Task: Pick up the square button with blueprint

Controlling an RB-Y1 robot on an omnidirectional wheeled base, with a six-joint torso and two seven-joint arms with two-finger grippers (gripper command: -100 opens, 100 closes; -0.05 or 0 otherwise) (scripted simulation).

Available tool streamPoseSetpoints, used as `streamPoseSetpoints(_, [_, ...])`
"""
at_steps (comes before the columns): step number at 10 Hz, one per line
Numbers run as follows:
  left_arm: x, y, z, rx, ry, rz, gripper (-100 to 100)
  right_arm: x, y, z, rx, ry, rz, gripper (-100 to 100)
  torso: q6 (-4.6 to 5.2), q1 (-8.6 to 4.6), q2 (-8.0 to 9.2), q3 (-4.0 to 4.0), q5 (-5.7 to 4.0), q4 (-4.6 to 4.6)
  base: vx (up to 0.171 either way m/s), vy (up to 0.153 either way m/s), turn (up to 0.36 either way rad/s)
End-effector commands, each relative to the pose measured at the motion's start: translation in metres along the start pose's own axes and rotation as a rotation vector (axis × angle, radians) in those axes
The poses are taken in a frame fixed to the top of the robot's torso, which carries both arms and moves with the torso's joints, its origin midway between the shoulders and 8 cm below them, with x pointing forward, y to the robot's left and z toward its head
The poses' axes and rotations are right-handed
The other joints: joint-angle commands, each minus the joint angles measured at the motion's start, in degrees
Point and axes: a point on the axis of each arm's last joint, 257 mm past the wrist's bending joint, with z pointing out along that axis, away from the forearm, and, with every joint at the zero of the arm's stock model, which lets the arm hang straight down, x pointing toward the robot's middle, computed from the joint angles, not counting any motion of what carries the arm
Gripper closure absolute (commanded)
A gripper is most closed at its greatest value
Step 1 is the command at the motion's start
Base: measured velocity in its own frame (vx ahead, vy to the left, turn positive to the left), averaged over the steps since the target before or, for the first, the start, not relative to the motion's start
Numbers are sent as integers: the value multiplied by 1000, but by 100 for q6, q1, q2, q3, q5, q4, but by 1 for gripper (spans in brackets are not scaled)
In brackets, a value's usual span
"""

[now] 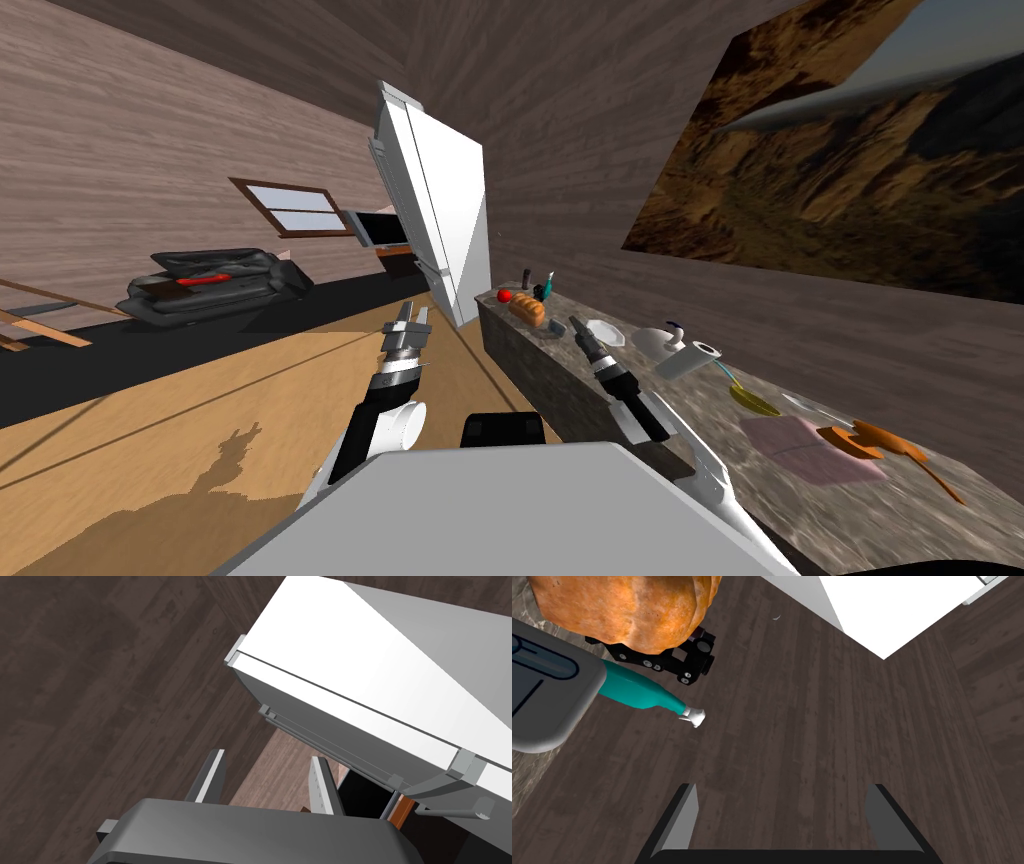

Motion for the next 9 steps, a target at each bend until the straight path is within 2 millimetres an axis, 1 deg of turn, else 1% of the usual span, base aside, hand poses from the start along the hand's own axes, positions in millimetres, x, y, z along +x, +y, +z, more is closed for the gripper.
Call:
streamPoseSetpoints(1, [0,0,0,0,0,0,0,2,-17,-3,40,40,-46,-100,0,0,0,0,0,0,6,-14,111])
streamPoseSetpoints(2, [0,0,0,0,0,0,0,1,-18,-4,42,56,-64,-100,0,-1,-1,-1,-1,0,5,-14,40])
streamPoseSetpoints(3, [0,0,0,0,0,0,0,1,-29,-7,68,81,-93,-100,1,-1,-1,-1,0,0,3,-11,69])
streamPoseSetpoints(4, [0,0,0,0,0,0,0,1,-29,-7,69,92,-106,-100,0,0,-1,-1,-1,0,2,-9,40])
streamPoseSetpoints(5, [0,0,0,0,0,0,0,0,-41,-11,96,121,-138,-100,2,1,0,0,0,0,3,-7,83])
streamPoseSetpoints(6, [0,0,0,0,0,0,0,0,-41,-12,97,129,-149,-100,0,1,0,0,0,0,2,-8,46])
streamPoseSetpoints(7, [0,0,0,0,0,0,0,-1,-53,-16,123,158,-181,-100,2,2,0,0,0,0,3,-7,91])
streamPoseSetpoints(8, [0,0,0,0,0,0,0,-2,-54,-17,124,168,-192,-100,0,2,0,0,0,0,3,-8,47])
streamPoseSetpoints(9, [0,0,0,0,0,0,0,-3,-66,-22,150,198,-224,-100,2,2,0,0,0,0,2,-4,100])
